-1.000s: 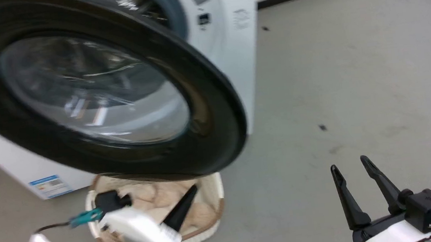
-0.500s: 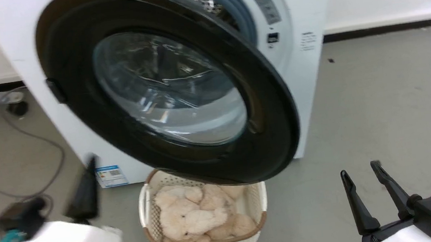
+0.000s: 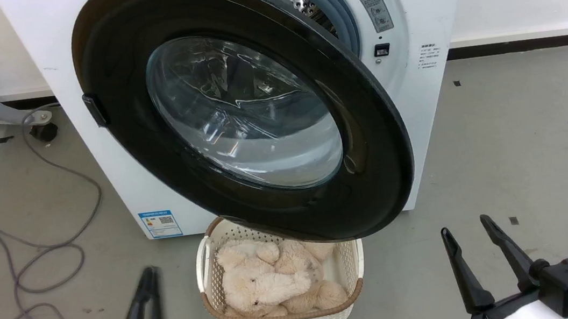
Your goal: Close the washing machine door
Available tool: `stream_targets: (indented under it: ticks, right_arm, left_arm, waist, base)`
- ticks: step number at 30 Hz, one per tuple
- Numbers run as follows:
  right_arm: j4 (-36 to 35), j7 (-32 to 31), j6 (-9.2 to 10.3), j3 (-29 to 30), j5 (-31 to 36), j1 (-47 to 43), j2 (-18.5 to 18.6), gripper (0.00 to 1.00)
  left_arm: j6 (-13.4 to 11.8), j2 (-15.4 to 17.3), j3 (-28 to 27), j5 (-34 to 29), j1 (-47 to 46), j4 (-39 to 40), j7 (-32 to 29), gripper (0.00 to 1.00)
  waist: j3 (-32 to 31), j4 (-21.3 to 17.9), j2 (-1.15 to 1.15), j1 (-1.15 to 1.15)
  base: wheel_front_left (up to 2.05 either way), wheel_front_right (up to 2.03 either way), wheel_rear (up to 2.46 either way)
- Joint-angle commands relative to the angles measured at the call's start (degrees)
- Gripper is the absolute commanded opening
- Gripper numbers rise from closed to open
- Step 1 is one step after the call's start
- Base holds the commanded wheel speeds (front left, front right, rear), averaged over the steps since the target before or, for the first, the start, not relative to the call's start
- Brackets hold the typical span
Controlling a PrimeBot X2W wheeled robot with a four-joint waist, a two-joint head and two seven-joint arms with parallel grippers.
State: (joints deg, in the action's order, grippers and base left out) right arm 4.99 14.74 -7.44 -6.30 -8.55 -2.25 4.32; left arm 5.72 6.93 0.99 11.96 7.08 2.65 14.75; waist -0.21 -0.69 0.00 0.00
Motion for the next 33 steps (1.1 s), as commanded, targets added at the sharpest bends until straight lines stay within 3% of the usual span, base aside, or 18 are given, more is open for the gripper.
stream_targets:
  ticks: [1, 12, 13, 14, 15, 25, 33]
  right_arm:
    - [-0.17, 0.26, -0.05, -0.14, 0.04, -0.8, 0.01, 1.0]
    - [0.68, 0.26, -0.05, -1.16, -0.38, -0.8, -0.24, 1.0]
    - [0.74, 0.26, -0.05, -1.18, -0.56, -0.77, -0.18, 0.8]
    - [0.75, 0.26, -0.05, -1.37, -0.68, -0.72, -0.01, 0.28]
    - [0.56, 0.26, -0.05, -1.58, -0.69, -0.61, 0.24, 0.0]
    - [-1.85, 0.26, -0.05, -8.96, -0.05, 4.54, 6.16, 0.0]
    - [1.62, 0.26, -0.05, -9.5, -3.53, 14.34, 12.27, 0.0]
  left_arm:
    - [0.2, -0.1, 0.09, -0.52, 0.55, -0.17, 0.24, 1.0]
    - [1.44, -2.4, 0.38, -3.76, 0.53, -1.79, 0.24, 1.0]
    - [1.49, -2.51, 0.39, -3.86, 0.43, -1.82, 0.24, 1.0]
    - [1.53, -2.6, 0.42, -3.95, 0.3, -1.83, 0.24, 1.0]
    - [1.57, -2.69, 0.47, -4.02, 0.13, -1.86, 0.25, 1.0]
    - [1.74, -3.15, 1.57, -4.29, -3.02, -1.53, 0.25, 1.0]
    - [1.76, -3.36, 3.43, -3.82, -6.62, -1.01, 0.25, 1.0]
  waist:
    - [0.02, 0.07, 0.0, 0.0]
    - [0.01, 0.6, 0.0, 0.0]
    - [0.05, 0.68, 0.0, 0.0]
    - [0.12, 0.79, 0.0, 0.0]
    - [0.21, 0.94, 0.0, 0.0]
    - [4.64, 4.18, 0.0, 0.0]
    - [9.65, 7.91, 0.0, 0.0]
  base:
    - [0.0, 0.0, 0.0]
    - [0.0, 0.0, 0.0]
    - [0.0, 0.0, 0.0]
    - [0.0, 0.0, 0.0]
    - [0.0, 0.0, 0.0]
    - [0.0, 0.0, 0.0]
    - [0.0, 0.0, 0.0]
